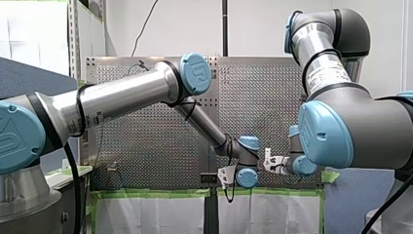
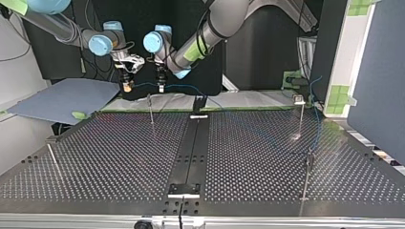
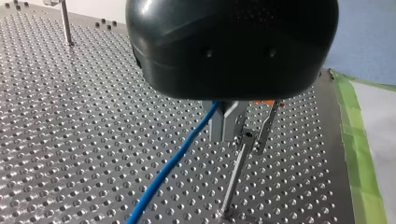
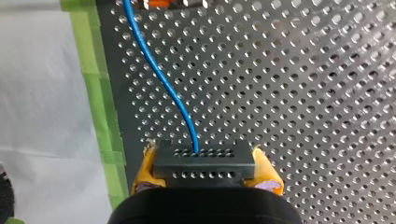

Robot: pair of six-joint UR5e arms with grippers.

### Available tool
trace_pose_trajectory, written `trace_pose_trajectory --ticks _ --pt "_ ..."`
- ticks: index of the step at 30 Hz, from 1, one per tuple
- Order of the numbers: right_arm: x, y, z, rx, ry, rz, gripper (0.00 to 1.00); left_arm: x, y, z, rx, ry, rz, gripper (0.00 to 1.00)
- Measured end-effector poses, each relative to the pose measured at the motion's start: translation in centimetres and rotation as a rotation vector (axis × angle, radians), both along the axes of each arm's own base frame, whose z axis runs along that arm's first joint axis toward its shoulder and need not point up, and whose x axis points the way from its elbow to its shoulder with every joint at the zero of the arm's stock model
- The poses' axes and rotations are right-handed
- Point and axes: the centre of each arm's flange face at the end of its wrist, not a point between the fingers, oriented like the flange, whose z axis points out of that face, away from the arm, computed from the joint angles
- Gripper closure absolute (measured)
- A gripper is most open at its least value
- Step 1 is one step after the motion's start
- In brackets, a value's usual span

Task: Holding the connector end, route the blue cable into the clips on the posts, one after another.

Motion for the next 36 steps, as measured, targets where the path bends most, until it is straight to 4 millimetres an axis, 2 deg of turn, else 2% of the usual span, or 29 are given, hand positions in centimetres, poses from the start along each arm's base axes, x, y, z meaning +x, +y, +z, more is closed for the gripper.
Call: trace_pose_trajectory --ticks 9,16,20,23,36 --pt "-0.8 -1.0 0.2 -0.022 -0.038 0.012 1.00 0.4 0.4 -0.9 -0.003 -0.004 0.006 1.00" --pt "-1.3 -1.2 -2.0 0.008 -0.024 0.015 1.00 1.0 0.5 -0.9 -0.020 -0.018 0.009 1.00" --pt "-1.9 -1.7 -3.0 0.029 -0.014 0.011 1.00 1.5 0.6 -1.9 -0.013 -0.010 0.000 1.00" --pt "-2.1 -2.0 -3.1 0.033 -0.012 0.017 1.00 1.7 0.2 -2.6 -0.016 -0.009 -0.008 1.00" --pt "-2.9 -3.9 -2.5 0.022 -0.023 0.028 1.00 3.2 -0.5 -1.7 -0.044 -0.030 -0.017 1.00"
